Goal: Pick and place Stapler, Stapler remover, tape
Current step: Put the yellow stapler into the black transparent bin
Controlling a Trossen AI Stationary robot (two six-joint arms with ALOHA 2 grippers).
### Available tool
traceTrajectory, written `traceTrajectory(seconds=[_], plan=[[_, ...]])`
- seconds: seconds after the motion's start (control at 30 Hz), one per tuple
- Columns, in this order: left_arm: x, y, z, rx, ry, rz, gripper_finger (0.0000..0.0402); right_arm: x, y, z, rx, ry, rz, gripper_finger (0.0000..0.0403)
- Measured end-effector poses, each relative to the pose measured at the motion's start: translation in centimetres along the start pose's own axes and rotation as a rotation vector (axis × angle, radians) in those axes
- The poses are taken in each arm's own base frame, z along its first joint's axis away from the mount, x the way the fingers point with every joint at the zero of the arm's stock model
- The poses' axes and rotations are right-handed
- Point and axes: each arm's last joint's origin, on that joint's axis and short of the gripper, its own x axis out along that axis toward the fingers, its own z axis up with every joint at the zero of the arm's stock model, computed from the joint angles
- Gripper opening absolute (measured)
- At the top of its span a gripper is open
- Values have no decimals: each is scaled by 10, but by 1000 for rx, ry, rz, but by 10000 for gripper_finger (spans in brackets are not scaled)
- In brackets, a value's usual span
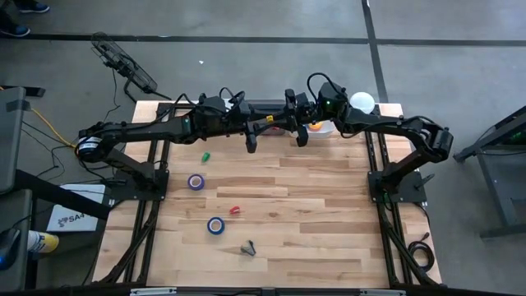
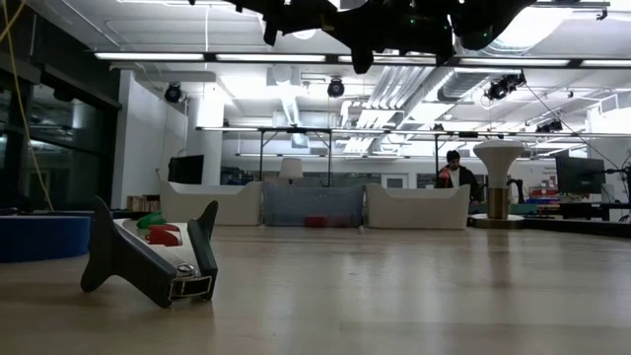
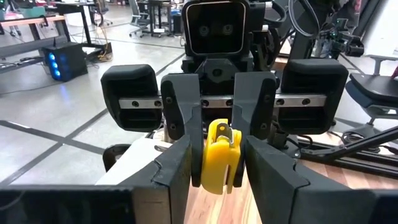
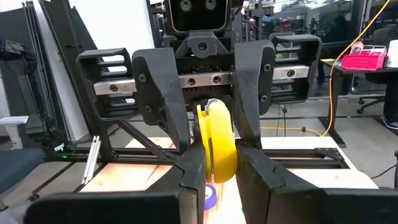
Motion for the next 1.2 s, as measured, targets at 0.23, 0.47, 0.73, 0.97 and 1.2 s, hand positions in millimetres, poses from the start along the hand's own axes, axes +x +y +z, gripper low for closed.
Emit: traceTrajectory(seconds=[0.23, 0.47, 0.73, 0.97, 1.2], plan=[[0, 0, 0, -1, 1, 0, 136, 0, 0, -1, 8, 9, 0, 53], [0, 0, -1, -2, 4, 0, 136, 0, 0, -3, 12, 26, 4, 53], [0, 0, -1, -2, 7, -1, 136, 0, 0, -5, 8, 48, 10, 53], [0, 0, -2, -1, 18, 0, 135, 0, 0, -7, 8, 62, 12, 53], [0, 0, -2, -1, 17, -1, 135, -1, 0, -8, 8, 71, 23, 53]])
